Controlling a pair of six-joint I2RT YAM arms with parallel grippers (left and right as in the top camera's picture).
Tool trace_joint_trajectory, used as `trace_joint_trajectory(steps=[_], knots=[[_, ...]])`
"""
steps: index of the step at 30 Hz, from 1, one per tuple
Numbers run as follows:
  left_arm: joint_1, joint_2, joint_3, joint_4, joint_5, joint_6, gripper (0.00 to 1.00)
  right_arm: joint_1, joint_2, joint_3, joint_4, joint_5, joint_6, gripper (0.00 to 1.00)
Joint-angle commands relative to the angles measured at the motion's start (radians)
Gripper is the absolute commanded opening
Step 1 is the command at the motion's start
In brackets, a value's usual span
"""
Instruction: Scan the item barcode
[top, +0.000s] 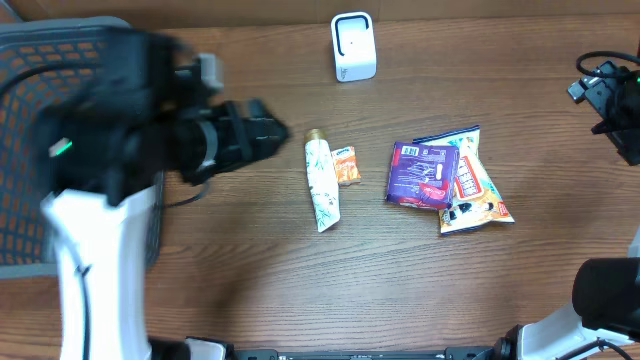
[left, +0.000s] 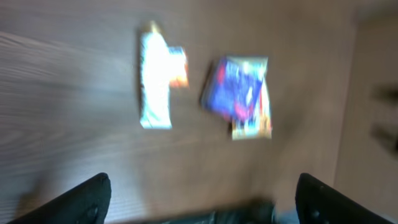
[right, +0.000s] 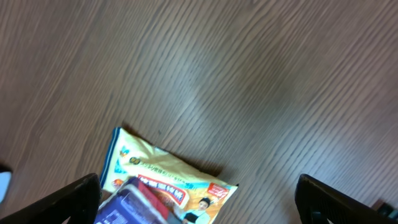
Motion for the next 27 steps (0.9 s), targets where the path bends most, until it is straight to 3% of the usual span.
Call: trace_joint_trajectory(steps=[1, 3, 4, 6, 11, 14, 16, 19, 22, 24, 27], knots=[[-0.101, 0.102, -0.018, 0.005, 0.016, 0.045, 1.00, 0.006, -0.004, 0.003, 0.005, -0.038, -0.012, 1.00], [-0.129, 0.157, -0.018, 0.025, 0.008, 0.040, 0.96, 0.006, -0.004, 0.003, 0.005, -0.039, -0.057, 1.00], [-0.143, 0.190, -0.019, 0.043, 0.009, 0.039, 0.72, 0.006, -0.004, 0.003, 0.005, -0.039, -0.081, 1.00], [-0.176, 0.256, -0.019, 0.061, 0.022, 0.039, 0.49, 0.006, -0.004, 0.003, 0.003, -0.042, -0.103, 1.00], [-0.278, 0.449, -0.019, 0.095, 0.024, 0.070, 0.28, 0.006, -0.004, 0.003, 0.000, -0.042, -0.103, 1.00], [-0.337, 0.583, -0.019, 0.145, 0.060, 0.138, 0.27, 0.006, -0.004, 0.003, 0.000, -0.042, -0.106, 1.00], [-0.361, 0.669, -0.019, 0.190, 0.092, 0.198, 0.21, 0.006, -0.004, 0.003, -0.001, -0.042, -0.106, 1.00], [-0.367, 0.756, -0.019, 0.232, 0.089, 0.222, 0.35, 0.006, -0.004, 0.003, -0.003, -0.043, -0.114, 1.00], [-0.351, 0.821, -0.019, 0.267, 0.097, 0.232, 0.40, 0.006, -0.003, 0.003, -0.002, -0.068, -0.160, 1.00], [-0.329, 0.858, -0.019, 0.296, 0.156, 0.283, 0.50, 0.006, -0.003, 0.003, -0.002, -0.072, -0.163, 1.00], [-0.317, 0.887, -0.019, 0.337, 0.256, 0.348, 0.58, 0.006, -0.003, 0.003, 0.003, -0.076, -0.163, 1.00]])
